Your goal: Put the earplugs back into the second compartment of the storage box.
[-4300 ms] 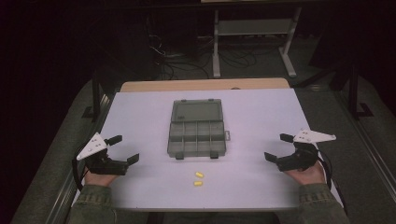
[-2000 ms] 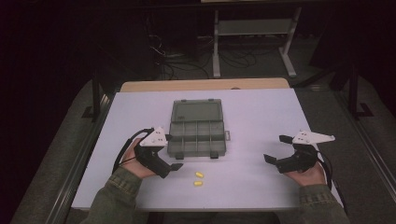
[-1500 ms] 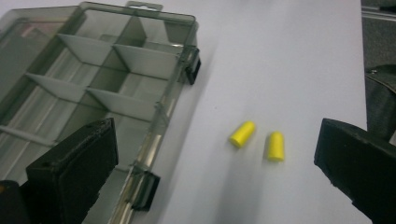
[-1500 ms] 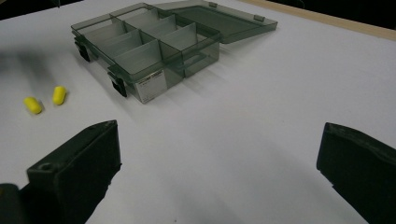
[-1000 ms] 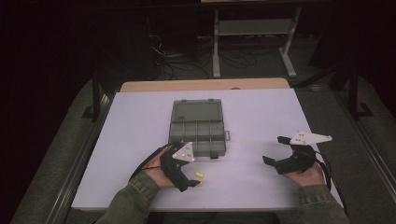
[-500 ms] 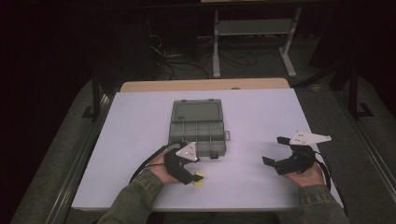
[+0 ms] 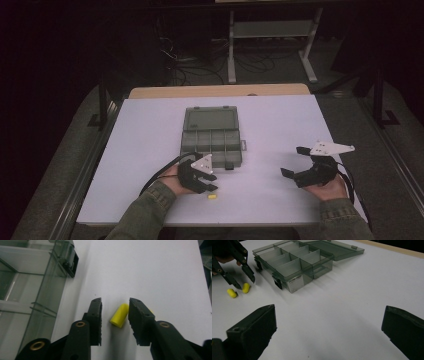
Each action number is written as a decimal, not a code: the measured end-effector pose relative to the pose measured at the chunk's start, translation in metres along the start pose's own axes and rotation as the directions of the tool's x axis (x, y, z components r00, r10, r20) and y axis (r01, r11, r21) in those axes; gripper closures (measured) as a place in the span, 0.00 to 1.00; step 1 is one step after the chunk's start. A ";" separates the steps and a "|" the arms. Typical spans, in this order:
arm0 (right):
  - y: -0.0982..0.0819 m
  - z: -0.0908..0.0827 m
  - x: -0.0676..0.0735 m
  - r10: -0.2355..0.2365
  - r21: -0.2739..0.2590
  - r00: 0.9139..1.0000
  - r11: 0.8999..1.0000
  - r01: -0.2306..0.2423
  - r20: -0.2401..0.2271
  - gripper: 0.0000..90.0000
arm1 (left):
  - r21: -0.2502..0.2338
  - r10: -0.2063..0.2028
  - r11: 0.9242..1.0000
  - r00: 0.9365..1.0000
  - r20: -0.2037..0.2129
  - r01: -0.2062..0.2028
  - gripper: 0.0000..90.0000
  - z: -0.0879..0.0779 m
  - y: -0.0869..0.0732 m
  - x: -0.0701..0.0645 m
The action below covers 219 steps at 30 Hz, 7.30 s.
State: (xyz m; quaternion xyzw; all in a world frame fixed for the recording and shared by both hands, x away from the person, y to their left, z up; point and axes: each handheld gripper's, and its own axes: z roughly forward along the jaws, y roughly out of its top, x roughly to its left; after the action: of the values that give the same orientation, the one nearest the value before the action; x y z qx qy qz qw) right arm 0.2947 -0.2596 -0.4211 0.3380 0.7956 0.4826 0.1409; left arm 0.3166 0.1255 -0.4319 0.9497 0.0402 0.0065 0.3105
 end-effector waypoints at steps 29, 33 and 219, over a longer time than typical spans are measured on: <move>-0.001 0.000 0.000 0.000 0.002 1.000 1.000 0.000 0.002 0.00 | -0.094 -0.056 0.994 0.998 0.038 0.059 0.91 -0.026 -0.004 0.011; -0.001 0.001 0.000 -0.001 0.005 1.000 1.000 0.001 0.001 0.00 | -0.121 -0.063 0.990 0.998 0.028 0.066 0.91 -0.034 -0.006 0.013; -0.003 0.003 0.005 -0.016 0.037 1.000 0.999 0.017 -0.013 0.00 | -0.019 -0.095 0.995 0.994 0.059 0.096 0.23 -0.011 -0.005 -0.025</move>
State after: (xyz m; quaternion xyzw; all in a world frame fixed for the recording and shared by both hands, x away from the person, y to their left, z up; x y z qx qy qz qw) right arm 0.2920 -0.2551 -0.4249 0.3310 0.8080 0.4688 0.1337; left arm 0.2905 0.1338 -0.4257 0.9430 0.0764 -0.0354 0.3219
